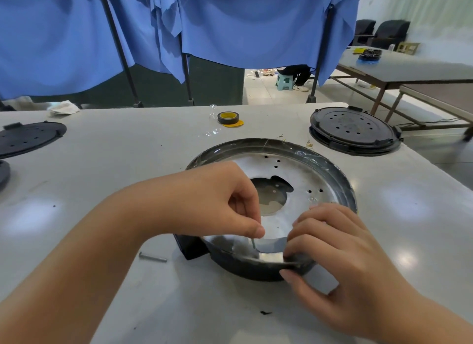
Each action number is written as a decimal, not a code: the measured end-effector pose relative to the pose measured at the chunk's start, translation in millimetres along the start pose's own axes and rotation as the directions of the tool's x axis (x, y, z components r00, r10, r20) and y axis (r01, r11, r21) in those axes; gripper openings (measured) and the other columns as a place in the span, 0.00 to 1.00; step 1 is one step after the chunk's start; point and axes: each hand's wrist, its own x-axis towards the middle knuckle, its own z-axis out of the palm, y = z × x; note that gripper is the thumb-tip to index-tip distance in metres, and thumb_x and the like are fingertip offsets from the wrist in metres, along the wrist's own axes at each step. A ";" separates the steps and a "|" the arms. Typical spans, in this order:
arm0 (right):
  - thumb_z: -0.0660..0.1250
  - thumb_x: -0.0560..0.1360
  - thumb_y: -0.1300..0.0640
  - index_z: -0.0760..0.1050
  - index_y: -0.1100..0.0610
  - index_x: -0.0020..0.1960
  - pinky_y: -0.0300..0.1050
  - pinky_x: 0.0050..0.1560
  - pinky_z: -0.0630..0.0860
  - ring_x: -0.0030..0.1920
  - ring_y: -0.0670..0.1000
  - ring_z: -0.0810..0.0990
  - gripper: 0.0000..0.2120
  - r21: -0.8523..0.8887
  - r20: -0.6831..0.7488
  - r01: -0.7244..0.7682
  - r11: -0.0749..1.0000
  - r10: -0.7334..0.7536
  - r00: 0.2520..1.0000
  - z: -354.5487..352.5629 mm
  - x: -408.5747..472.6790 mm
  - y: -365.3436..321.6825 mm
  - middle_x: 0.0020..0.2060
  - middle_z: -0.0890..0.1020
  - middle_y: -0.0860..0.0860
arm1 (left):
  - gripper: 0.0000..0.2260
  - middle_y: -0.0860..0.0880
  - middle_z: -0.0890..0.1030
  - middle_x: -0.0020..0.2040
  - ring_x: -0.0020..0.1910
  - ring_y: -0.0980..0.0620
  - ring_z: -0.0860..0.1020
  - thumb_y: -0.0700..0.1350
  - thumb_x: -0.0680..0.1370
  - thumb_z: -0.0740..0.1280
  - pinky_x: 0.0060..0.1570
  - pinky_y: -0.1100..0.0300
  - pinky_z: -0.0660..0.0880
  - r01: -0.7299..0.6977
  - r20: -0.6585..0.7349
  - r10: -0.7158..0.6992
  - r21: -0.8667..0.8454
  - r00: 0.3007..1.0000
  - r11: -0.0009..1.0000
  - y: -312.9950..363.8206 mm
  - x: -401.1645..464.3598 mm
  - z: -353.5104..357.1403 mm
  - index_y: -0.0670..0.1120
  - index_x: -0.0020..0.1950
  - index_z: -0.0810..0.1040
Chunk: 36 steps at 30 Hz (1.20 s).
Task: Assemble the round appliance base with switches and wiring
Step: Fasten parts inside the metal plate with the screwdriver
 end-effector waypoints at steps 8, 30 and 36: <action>0.69 0.70 0.50 0.79 0.54 0.37 0.46 0.49 0.72 0.44 0.51 0.78 0.08 0.010 0.000 -0.007 1.000 0.007 1.000 -2.6 3.0 -1.9 0.37 0.80 0.45 | 0.04 0.57 0.84 0.34 0.35 0.60 0.82 0.52 0.72 0.73 0.38 0.66 0.78 -0.027 0.090 0.027 -0.004 0.996 1.000 -4.6 4.4 1.0 0.53 0.40 0.84; 0.59 0.76 0.55 0.77 0.53 0.43 0.33 0.51 0.70 0.49 0.45 0.77 0.08 0.316 -0.264 -0.395 0.863 0.480 0.837 -27.2 9.9 26.6 0.43 0.80 0.45 | 0.10 0.62 0.84 0.40 0.40 0.64 0.81 0.61 0.76 0.64 0.46 0.63 0.78 0.056 0.242 -0.068 0.058 0.968 0.997 -1.2 -0.2 2.3 0.60 0.47 0.83; 0.66 0.74 0.58 0.77 0.48 0.42 0.37 0.36 0.71 0.40 0.44 0.79 0.06 0.205 -0.004 -0.807 0.553 0.825 0.565 -37.3 19.6 83.1 0.40 0.81 0.44 | 0.05 0.62 0.82 0.36 0.33 0.66 0.77 0.56 0.76 0.67 0.36 0.71 0.70 0.035 0.268 -0.049 0.059 0.962 0.998 -5.4 0.5 2.6 0.61 0.47 0.82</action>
